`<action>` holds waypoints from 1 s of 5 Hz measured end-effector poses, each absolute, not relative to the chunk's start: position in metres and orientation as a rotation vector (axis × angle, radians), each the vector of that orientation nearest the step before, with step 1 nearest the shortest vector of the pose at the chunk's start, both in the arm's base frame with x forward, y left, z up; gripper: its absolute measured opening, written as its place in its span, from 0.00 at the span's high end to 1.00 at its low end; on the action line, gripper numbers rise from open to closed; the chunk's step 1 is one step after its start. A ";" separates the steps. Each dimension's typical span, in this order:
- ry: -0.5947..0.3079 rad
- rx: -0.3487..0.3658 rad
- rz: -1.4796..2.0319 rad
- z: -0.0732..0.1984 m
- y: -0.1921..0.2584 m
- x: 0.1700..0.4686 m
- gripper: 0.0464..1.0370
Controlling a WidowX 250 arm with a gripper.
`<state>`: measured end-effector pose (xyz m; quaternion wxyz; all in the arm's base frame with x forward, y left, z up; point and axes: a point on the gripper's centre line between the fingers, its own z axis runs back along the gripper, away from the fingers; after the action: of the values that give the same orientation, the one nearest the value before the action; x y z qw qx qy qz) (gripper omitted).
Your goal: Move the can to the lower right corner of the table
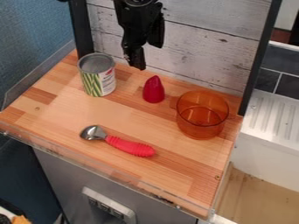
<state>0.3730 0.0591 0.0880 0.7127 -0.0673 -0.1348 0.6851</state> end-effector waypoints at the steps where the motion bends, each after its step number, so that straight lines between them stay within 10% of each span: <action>1: -0.270 -0.123 1.526 0.075 0.060 0.371 0.04; 3: -0.427 0.016 1.594 0.089 0.105 0.362 0.04; 5: -0.379 0.110 1.620 0.088 0.176 0.354 0.04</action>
<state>0.3539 0.1757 0.0878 0.6721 0.0487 -0.1682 0.7195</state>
